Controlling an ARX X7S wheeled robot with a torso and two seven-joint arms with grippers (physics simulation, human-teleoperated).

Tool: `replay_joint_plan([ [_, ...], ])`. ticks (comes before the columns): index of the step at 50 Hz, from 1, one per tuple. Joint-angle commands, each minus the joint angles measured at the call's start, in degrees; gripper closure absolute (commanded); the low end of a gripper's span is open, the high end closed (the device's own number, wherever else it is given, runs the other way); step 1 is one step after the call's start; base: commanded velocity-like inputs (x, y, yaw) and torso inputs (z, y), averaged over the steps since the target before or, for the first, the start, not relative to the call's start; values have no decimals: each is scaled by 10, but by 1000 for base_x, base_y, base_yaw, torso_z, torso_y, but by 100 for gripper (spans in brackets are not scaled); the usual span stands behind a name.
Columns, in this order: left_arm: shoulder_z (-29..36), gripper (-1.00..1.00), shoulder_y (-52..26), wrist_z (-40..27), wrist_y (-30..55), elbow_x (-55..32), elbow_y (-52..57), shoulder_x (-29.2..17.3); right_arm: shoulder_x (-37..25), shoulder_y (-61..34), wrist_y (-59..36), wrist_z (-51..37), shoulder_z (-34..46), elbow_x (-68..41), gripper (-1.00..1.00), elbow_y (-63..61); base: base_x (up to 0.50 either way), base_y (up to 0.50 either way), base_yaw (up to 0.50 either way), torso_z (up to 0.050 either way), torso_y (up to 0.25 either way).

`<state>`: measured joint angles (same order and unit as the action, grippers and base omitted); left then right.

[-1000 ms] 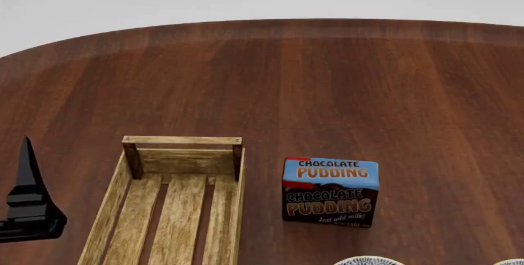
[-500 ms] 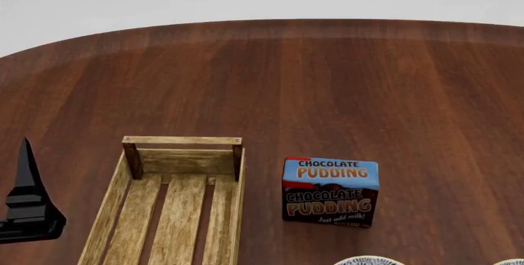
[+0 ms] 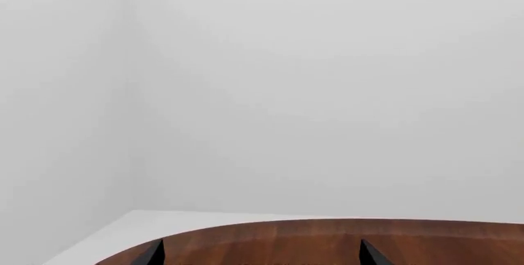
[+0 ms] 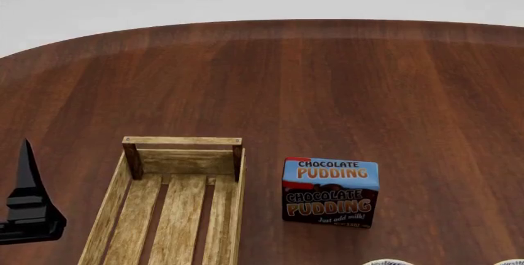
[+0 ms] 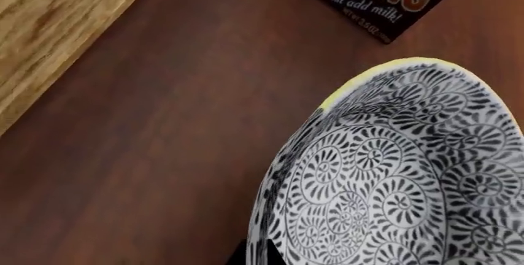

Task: Stack the left bowl on the right bowl and place them in the tray.

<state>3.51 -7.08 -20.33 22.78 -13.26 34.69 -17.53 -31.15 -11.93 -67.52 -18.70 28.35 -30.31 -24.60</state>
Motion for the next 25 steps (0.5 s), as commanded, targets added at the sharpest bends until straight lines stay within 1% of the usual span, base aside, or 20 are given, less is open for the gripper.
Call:
replay_joint_plan([
  [1,1,-100,1,-2,-2,-2,1,-2,-5,-25,-86,-24,-20,-47,100,-90,0,0,0,0,0],
  [4,0,-100,2,-3,-2,-4,1,-3,-1,-42,-124,-34,-34,-62,100,-124,0,0,0,0,0],
  [17,4,-100,2,-5,-3,-5,1,-4,8,-76,-220,-67,-87,-118,100,-194,0,0,0,0,0],
  [20,6,-100,1,-6,-3,-5,1,-4,-3,-86,-223,-103,-97,-167,100,-194,0,0,0,0,0],
  [25,8,-100,-3,-6,-1,-6,1,-4,-33,-118,-223,-209,-112,-305,100,-182,0,0,0,0,0],
])
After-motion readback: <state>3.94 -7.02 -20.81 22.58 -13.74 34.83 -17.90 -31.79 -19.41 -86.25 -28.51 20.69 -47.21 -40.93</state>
